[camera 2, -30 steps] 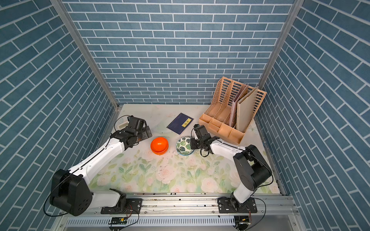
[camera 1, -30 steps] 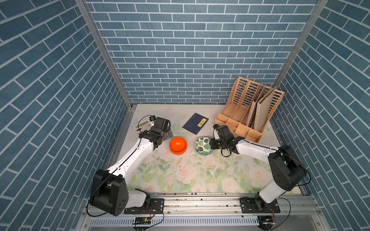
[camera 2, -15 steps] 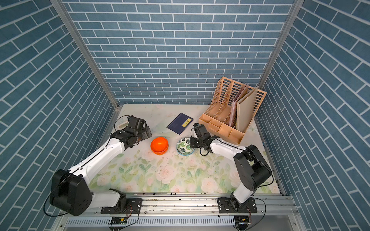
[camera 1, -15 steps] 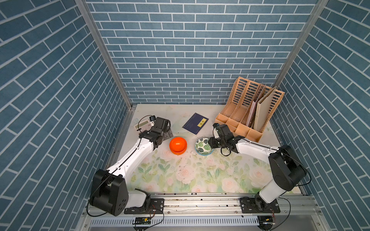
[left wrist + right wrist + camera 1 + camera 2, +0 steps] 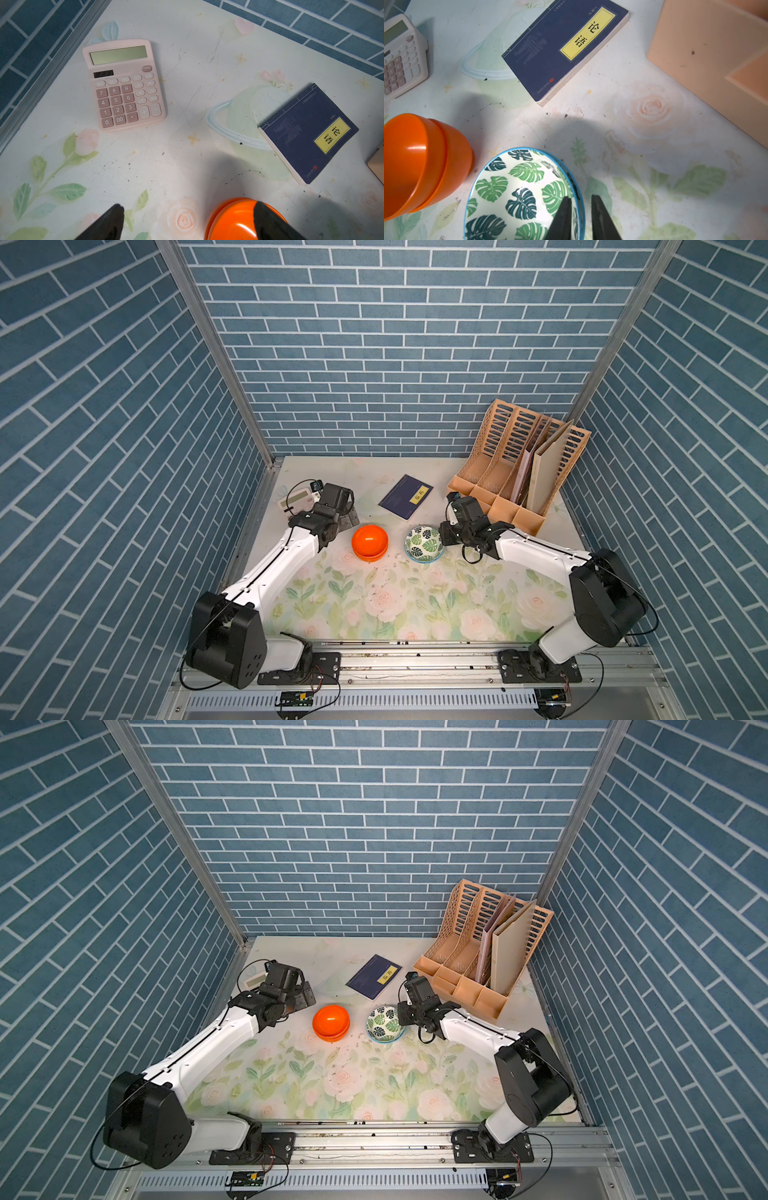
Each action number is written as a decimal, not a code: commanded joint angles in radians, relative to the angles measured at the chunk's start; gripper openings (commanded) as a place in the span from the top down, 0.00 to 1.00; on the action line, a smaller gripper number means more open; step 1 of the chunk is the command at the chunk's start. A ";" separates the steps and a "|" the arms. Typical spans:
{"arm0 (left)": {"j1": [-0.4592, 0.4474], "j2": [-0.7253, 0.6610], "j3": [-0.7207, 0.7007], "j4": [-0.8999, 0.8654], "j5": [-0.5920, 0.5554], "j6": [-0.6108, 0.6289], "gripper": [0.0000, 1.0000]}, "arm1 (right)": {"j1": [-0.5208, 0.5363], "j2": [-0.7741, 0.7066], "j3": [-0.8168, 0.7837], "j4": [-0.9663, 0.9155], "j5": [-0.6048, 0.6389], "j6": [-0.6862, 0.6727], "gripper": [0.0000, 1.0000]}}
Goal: Stack the bowls
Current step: Place the bowl on the bowl.
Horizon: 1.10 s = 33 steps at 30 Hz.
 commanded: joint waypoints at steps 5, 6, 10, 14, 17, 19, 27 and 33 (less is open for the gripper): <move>0.009 -0.010 0.011 -0.016 -0.012 0.005 0.00 | 0.004 -0.024 -0.029 0.022 -0.001 -0.001 0.71; 0.009 -0.010 0.010 -0.017 -0.012 0.005 0.00 | 0.004 -0.026 -0.031 0.025 -0.001 0.000 0.71; 0.008 -0.013 0.006 -0.018 -0.012 0.004 0.00 | 0.003 -0.027 -0.038 0.036 -0.007 0.002 0.73; 0.009 -0.014 0.006 -0.016 -0.011 0.002 0.00 | 0.004 -0.008 -0.044 0.054 -0.024 0.007 0.80; 0.009 -0.015 0.004 -0.017 -0.011 0.002 0.00 | 0.004 0.001 -0.049 0.066 -0.026 0.012 0.84; 0.009 -0.017 0.002 -0.018 -0.011 0.003 0.00 | 0.004 0.001 -0.053 0.069 -0.022 0.015 0.85; 0.009 -0.020 -0.003 -0.014 -0.013 0.003 0.00 | 0.004 -0.002 -0.049 0.067 -0.019 0.017 0.85; 0.009 -0.016 -0.005 -0.012 -0.012 0.004 0.00 | 0.004 -0.027 -0.039 0.053 -0.001 0.010 0.83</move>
